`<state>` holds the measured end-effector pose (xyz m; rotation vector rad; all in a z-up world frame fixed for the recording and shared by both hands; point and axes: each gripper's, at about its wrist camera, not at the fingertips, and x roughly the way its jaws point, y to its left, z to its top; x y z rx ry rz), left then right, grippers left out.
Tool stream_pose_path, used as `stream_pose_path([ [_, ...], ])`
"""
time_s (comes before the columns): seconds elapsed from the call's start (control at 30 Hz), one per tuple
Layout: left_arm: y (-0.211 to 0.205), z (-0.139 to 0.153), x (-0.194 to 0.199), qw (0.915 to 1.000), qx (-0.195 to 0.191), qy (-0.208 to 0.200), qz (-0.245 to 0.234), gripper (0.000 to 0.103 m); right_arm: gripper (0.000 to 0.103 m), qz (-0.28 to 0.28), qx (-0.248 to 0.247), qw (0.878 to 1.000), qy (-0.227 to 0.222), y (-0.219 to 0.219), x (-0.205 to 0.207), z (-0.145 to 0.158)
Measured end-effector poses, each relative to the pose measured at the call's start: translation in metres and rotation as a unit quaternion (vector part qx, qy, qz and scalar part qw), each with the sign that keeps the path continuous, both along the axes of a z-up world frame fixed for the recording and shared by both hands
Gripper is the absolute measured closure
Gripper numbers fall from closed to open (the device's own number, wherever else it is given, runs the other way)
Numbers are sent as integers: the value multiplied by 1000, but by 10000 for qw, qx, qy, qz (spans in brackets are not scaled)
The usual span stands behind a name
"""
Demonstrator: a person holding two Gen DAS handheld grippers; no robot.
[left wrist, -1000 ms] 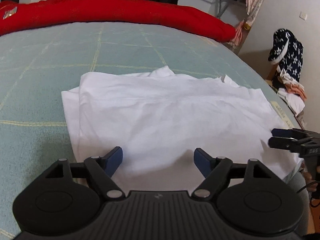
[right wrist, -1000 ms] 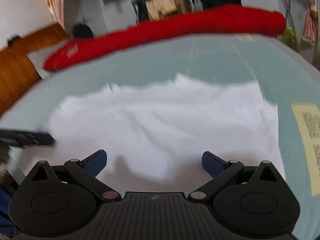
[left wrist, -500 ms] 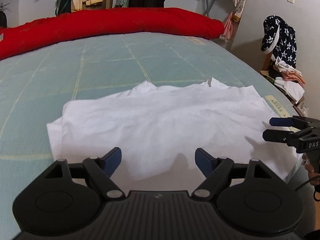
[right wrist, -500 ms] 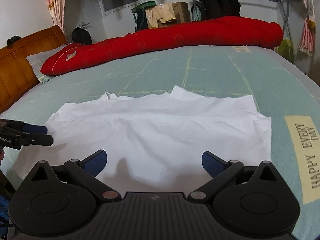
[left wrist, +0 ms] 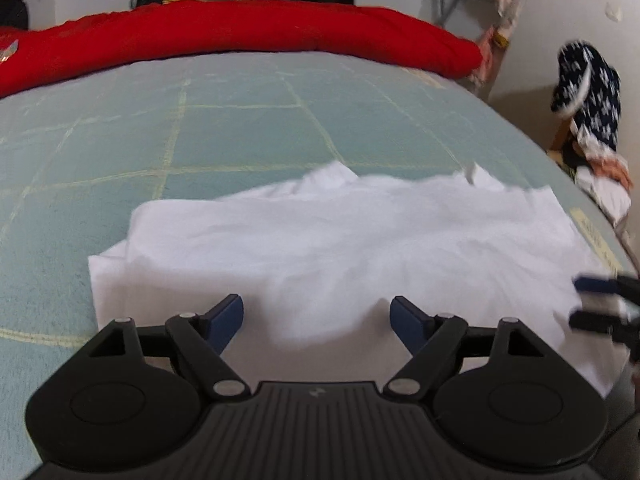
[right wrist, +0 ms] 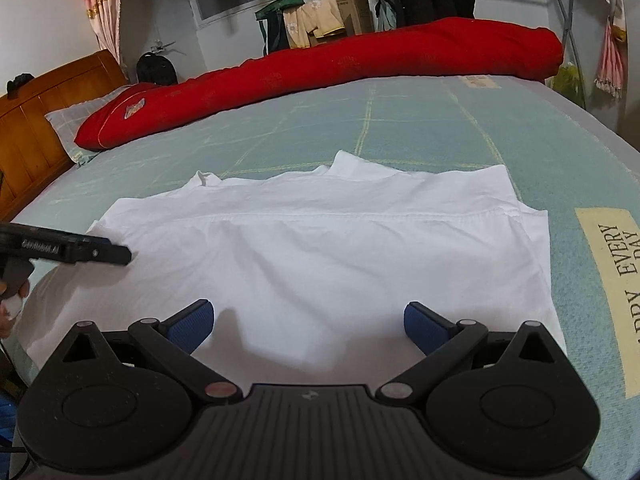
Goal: Fold clothes
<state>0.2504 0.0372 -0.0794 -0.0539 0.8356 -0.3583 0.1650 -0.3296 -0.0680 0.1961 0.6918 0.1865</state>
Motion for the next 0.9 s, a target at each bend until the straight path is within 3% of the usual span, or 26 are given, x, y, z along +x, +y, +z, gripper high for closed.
stream_pose_path([
  [0.1,8,5,7,9998,-109,26,189,23,0,25,-41,10000,-27,1,0,-2],
  [0.23,12,12,7,9994,-317,-90,55,22,0,33,-79,9999,-59,1,-2,-3],
  [0.6,18,3,42,9992,-188,-88,330,23,0,21,-247,9996,-123,6,-3,-6],
  [0.77,13,17,25,9994,-308,-161,80,23,0,22,-222,9996,-162,5,-4,-7],
  [0.9,-4,28,-5,9971,-533,-290,-463,21,0,-19,-210,9996,-184,5,-4,-7],
])
